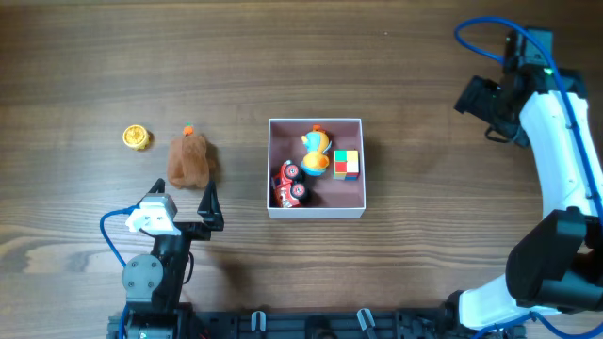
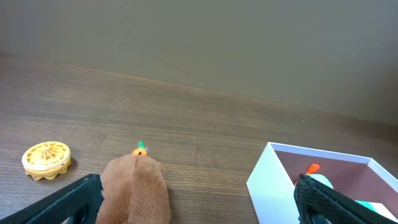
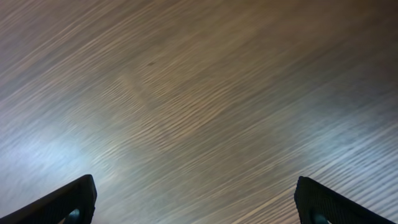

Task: Pack container
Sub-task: 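Raise the right gripper away and move the left gripper over the brown plush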

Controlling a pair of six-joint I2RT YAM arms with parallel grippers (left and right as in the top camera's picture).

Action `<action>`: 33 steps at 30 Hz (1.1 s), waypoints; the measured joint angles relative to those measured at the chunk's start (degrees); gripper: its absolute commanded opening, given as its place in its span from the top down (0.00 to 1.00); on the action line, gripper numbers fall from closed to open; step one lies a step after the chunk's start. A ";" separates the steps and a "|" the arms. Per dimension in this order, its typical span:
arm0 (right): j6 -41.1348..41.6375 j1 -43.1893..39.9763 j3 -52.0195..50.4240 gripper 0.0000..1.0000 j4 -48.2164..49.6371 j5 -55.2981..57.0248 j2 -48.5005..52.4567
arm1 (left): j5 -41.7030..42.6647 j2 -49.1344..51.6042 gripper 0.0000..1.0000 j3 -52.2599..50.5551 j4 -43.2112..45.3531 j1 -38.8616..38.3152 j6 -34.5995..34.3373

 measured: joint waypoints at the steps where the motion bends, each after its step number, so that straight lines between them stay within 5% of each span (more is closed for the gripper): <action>1: 0.17 -1.07 -0.31 0.00 0.55 0.15 0.00 | 0.00 0.00 0.00 0.00 0.00 0.00 0.00; 9: 2.51 -10.21 -0.44 0.00 2.95 -0.68 0.00 | 0.02 0.00 0.00 0.00 0.00 0.00 0.00; 17: 2.82 -10.58 -0.44 0.00 1.18 -1.55 0.00 | 1.05 0.00 0.00 0.00 0.17 0.00 -1.55; 22: 2.84 -10.58 -0.46 0.00 4.07 -1.73 0.00 | 9.97 0.00 0.01 0.00 1.40 0.00 -2.60; 28: 2.84 -10.58 -0.46 0.00 6.36 -1.73 0.00 | 8.55 4.44 0.01 6.60 -7.48 0.00 -3.23; 33: 2.84 -10.58 -0.46 0.00 6.62 -1.90 0.00 | 2.21 20.92 0.00 28.39 -24.28 0.00 -3.54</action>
